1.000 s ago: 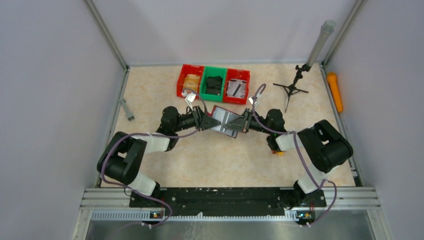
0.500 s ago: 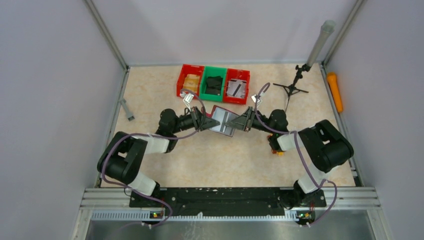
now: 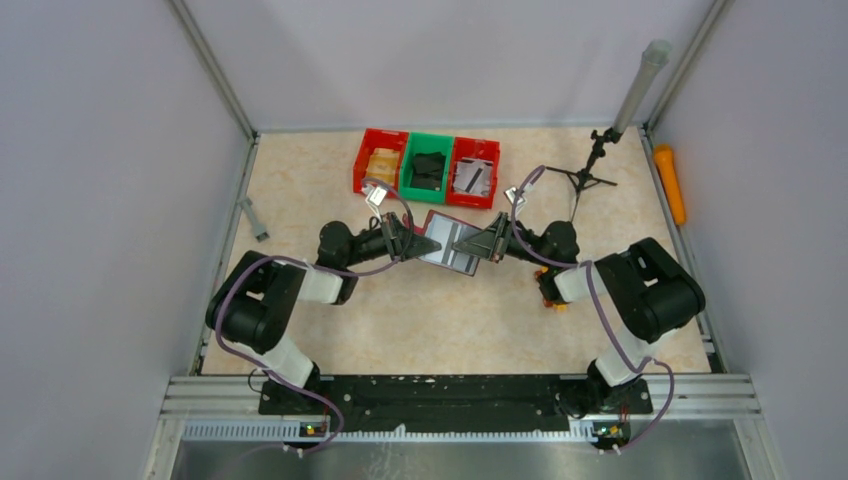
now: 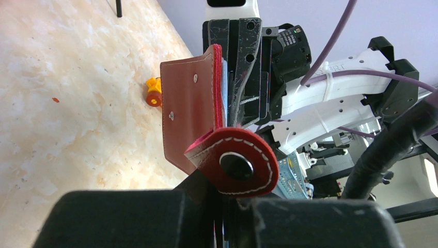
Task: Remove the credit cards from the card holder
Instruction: Remove the credit card from the card holder.
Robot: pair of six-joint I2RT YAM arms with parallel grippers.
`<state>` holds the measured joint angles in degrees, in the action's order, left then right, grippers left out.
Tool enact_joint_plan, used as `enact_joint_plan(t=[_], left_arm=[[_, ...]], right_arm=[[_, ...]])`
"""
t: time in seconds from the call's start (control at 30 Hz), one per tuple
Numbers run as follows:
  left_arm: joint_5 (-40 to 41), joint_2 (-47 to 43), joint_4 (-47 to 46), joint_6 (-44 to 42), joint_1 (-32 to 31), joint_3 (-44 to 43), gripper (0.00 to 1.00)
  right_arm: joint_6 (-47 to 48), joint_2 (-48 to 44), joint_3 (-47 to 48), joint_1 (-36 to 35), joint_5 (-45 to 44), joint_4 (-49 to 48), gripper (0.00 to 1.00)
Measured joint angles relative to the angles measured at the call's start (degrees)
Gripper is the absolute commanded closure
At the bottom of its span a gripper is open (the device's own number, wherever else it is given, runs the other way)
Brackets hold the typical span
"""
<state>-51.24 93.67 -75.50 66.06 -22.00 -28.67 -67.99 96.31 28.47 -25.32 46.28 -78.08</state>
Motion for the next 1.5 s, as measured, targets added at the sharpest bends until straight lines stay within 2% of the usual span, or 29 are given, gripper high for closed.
enact_joint_plan(t=[0.13, 0.37, 0.5, 0.57, 0.67, 0.7, 1.33, 1.37, 1.43, 1.5], left_arm=[[-0.2, 0.0, -0.7, 0.4, 0.3, 0.0, 0.87], [-0.5, 0.0, -1.1, 0.9, 0.7, 0.1, 0.85], [-0.5, 0.0, -1.4, 1.4, 1.4, 0.3, 0.76], [-0.5, 0.0, -1.8, 1.6, 1.5, 0.3, 0.80], [-0.5, 0.0, -2.1, 1.8, 1.6, 0.3, 0.97], [-0.5, 0.0, -2.2, 1.8, 1.6, 0.3, 1.00], [-0.6, 0.3, -5.1, 4.2, 3.3, 1.2, 1.00], [-0.6, 0.4, -5.3, 4.4, 3.4, 1.2, 1.00], [-0.6, 0.5, -5.5, 4.6, 3.5, 1.2, 1.00], [-0.6, 0.6, -5.6, 4.8, 3.5, 1.2, 1.00]], right_arm=[[-0.5, 0.0, -0.2, 0.1, 0.0, -0.7, 1.00], [-1.7, 0.5, -0.9, 0.8, 0.2, -2.4, 1.00], [-1.9, 0.7, -1.2, 1.2, 0.1, -2.4, 1.00], [-2.0, 0.7, -1.2, 1.2, 0.1, -2.4, 1.00], [-2.1, 0.7, -1.5, 1.3, 0.2, -2.5, 1.00], [-2.1, 0.8, -1.5, 1.3, 0.2, -2.5, 1.00], [-2.1, 0.9, -2.6, 2.8, -0.5, -2.4, 1.00], [-2.1, 0.9, -2.6, 2.8, -0.6, -2.4, 0.98], [-2.1, 0.9, -2.6, 2.9, -0.7, -2.4, 0.82], [-2.1, 0.9, -2.6, 2.9, -0.7, -2.5, 0.71]])
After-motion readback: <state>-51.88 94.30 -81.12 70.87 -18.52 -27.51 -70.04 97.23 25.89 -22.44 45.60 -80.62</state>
